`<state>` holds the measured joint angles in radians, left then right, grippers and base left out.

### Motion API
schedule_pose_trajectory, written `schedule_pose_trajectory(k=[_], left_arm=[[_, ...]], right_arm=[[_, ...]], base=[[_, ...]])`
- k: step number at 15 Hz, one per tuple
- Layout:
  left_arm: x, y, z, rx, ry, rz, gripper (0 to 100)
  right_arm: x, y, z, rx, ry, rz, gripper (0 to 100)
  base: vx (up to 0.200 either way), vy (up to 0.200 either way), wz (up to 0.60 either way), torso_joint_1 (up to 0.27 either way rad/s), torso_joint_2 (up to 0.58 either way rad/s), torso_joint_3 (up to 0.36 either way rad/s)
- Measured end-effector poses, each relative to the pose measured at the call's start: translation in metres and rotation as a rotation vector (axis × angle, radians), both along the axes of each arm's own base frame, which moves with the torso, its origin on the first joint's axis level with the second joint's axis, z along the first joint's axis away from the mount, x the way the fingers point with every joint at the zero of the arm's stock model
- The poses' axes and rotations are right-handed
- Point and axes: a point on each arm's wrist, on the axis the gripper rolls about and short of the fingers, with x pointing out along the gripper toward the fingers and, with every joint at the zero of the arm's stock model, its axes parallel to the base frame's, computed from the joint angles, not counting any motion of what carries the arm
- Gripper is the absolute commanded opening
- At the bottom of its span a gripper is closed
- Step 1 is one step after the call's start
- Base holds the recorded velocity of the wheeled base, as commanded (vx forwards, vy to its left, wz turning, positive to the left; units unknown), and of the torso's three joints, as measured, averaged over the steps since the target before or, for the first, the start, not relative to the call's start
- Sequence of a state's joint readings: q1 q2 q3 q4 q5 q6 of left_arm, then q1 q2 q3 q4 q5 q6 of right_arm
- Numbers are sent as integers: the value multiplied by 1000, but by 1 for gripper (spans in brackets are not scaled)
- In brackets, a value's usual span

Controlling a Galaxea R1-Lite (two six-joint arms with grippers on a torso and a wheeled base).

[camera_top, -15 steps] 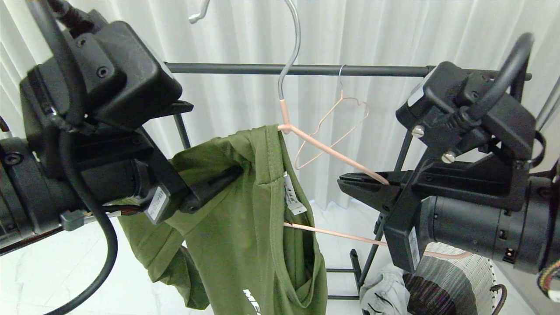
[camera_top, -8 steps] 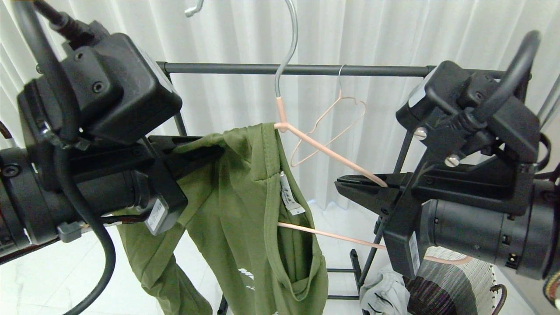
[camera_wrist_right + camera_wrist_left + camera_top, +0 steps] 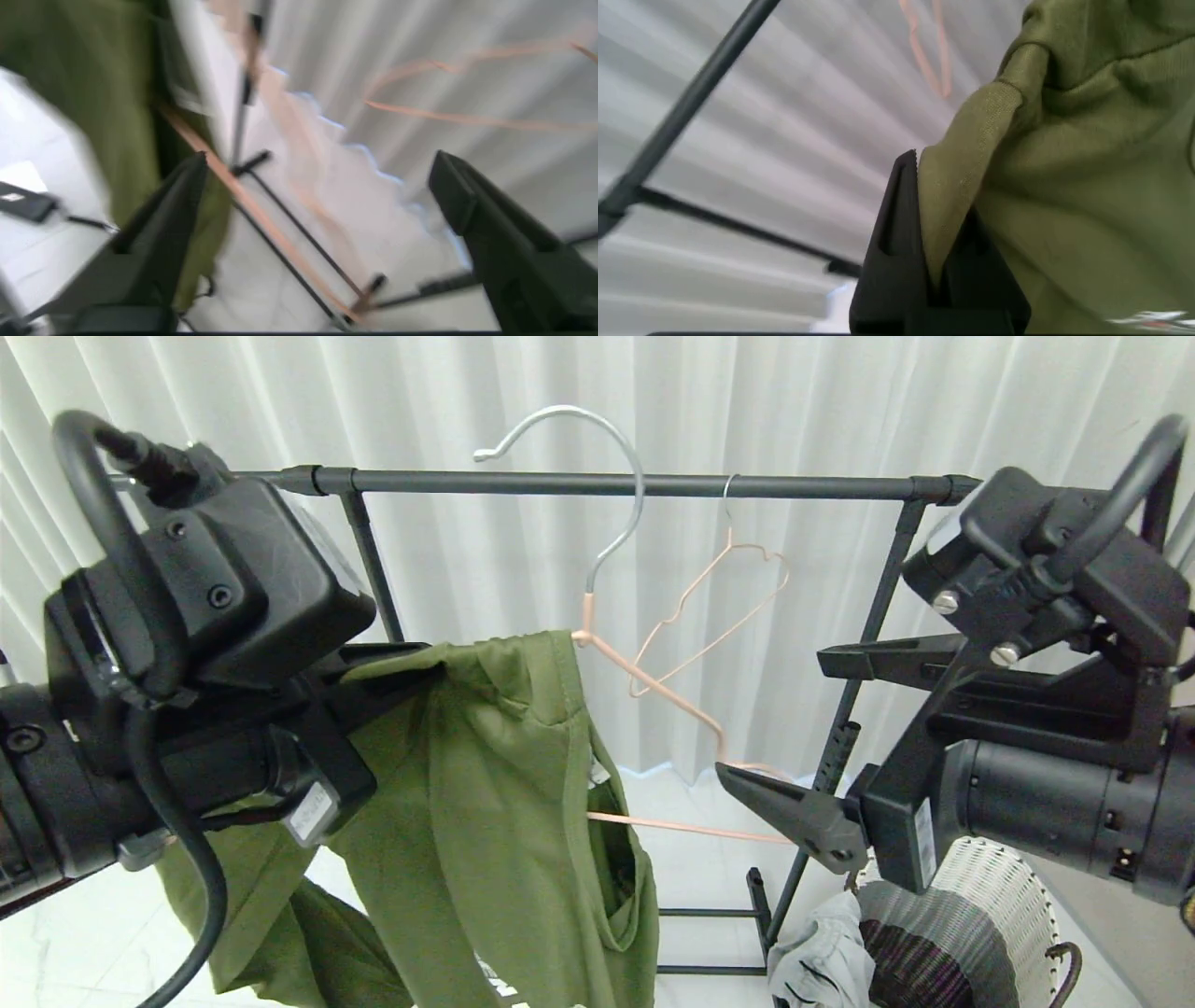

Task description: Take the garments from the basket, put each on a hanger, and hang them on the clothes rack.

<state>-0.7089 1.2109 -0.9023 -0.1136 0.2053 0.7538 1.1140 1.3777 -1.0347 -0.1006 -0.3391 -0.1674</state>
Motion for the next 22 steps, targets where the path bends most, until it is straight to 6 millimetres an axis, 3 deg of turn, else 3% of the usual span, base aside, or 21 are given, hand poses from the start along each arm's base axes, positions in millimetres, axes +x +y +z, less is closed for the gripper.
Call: schedule_pose_trajectory(k=[4,8,16,22], left_arm=[[11,11,3,-65,-106,121,0],[23,6,9,-198,-150,145,0],[34,-3,19,-260,-185,140,0],[33,-7,22,-283,-181,121,0]], right_arm=[[-4,-19,-9,-21,7,-30,100],[-3,-15,-16,13,65,-48,100],[25,48,-30,205,156,-198,100],[48,90,-54,203,153,-283,100]], base=[[0,0,0,0,0,0],[0,0,0,0,0,0],[0,0,0,0,0,0],[0,0,0,0,0,0]])
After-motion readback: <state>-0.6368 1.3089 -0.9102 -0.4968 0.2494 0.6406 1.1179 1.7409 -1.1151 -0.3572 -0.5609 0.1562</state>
